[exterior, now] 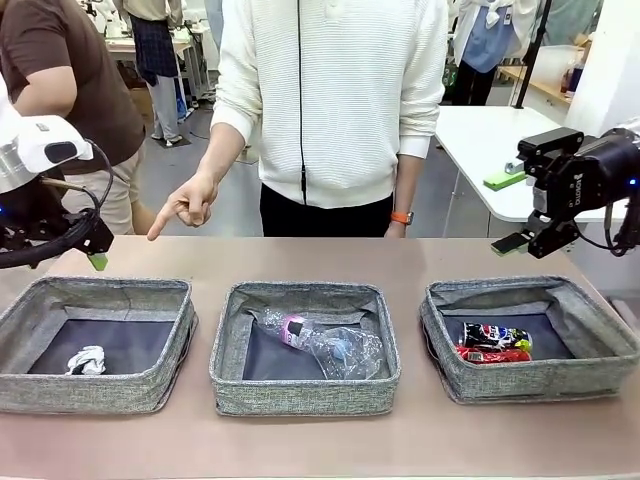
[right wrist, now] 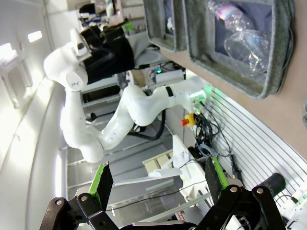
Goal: Sort the waste into the appropriate baskets.
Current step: Place the picked waste into the Fabric basket indicated by the person.
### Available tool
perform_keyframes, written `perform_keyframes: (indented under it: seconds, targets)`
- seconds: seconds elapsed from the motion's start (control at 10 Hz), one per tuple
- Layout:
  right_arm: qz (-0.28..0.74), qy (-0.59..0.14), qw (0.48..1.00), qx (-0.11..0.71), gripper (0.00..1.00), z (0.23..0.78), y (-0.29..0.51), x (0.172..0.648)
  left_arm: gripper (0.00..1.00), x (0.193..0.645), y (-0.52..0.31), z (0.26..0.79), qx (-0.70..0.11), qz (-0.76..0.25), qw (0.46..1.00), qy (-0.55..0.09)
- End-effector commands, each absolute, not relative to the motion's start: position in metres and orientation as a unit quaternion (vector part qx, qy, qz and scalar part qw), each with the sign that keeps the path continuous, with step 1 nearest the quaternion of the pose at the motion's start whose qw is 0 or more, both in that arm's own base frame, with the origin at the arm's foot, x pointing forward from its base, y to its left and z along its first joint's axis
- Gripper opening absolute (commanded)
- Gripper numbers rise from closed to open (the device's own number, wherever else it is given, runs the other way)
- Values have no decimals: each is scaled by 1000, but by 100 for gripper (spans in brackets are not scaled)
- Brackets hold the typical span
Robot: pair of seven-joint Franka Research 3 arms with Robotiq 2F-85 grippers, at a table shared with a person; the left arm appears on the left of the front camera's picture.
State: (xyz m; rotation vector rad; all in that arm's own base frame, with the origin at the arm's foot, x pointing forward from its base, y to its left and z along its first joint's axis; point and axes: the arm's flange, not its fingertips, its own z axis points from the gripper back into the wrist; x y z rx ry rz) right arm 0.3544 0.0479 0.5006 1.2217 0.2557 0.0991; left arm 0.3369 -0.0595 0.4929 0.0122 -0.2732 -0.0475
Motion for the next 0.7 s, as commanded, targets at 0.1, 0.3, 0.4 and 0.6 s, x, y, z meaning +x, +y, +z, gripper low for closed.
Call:
perform_keyframes:
  seconds: [0.1, 0.3, 0.4, 0.6]
  targets:
    - [39, 123, 806, 577, 100, 507, 49, 355, 100, 329, -59, 500, -105, -2, 986, -127]
    - [39, 123, 806, 577, 100, 507, 49, 355, 100, 333, -69, 545, -318, -10, 929, -190]
    - [39, 123, 806, 577, 100, 507, 49, 355, 100, 332, -72, 560, -415, -13, 880, -230]
    - [39, 123, 806, 577, 100, 507, 49, 355, 100, 330, -82, 577, -465, -31, 843, -269]
